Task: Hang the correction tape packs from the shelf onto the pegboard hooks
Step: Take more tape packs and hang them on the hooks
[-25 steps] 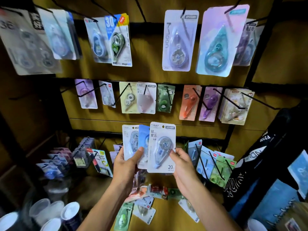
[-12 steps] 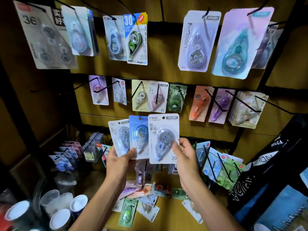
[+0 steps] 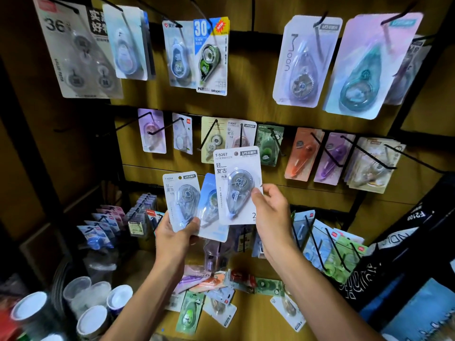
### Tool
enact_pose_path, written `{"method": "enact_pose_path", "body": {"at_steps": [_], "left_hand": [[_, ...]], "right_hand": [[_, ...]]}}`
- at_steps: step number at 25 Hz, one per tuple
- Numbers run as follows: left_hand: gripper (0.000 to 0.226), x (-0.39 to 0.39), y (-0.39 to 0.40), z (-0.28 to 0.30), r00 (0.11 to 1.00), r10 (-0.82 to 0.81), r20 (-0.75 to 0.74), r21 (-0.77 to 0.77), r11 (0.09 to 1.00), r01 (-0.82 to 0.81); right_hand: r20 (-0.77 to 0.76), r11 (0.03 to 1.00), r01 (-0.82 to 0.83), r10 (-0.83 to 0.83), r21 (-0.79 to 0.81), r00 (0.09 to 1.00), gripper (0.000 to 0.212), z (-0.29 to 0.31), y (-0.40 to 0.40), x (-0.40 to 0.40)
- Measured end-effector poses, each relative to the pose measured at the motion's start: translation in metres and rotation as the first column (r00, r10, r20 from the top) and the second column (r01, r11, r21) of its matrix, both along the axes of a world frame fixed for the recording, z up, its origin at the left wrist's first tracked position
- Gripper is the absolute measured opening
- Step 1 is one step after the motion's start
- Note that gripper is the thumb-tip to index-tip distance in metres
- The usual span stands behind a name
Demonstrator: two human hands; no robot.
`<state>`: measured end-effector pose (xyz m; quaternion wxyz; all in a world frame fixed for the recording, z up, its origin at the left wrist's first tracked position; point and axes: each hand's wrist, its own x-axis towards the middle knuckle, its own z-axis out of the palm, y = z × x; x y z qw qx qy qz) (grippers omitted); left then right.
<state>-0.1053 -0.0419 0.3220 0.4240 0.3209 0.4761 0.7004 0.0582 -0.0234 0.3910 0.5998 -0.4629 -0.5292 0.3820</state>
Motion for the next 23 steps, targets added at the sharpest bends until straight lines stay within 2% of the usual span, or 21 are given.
{"method": "enact_pose_path", "body": {"at_steps": [9, 16, 20, 23], "left_hand": [[0.033, -0.010, 0.002, -0.006, 1.000, 0.010, 0.009, 0.004, 1.000, -0.010], [0.036, -0.011, 0.004, -0.012, 0.999, -0.010, 0.032, 0.012, 1.000, 0.009], [0.036, -0.011, 0.005, -0.015, 0.999, -0.011, 0.032, 0.003, 1.000, 0.011], [0.036, -0.012, 0.008, -0.015, 0.999, -0.008, 0.034, -0.010, 1.000, 0.009]], "right_hand": [[-0.055, 0.998, 0.059, -0.057, 0.030, 0.997, 0.014, 0.008, -0.011, -0.004], [-0.134, 0.999, 0.025, -0.019, 0.045, 0.991, 0.011, 0.005, -0.017, -0.003], [-0.083, 1.000, 0.011, -0.009, 0.027, 0.996, 0.008, 0.007, -0.016, -0.006], [-0.060, 0.998, 0.042, -0.045, -0.045, 0.997, 0.008, 0.012, 0.000, -0.009]]}}
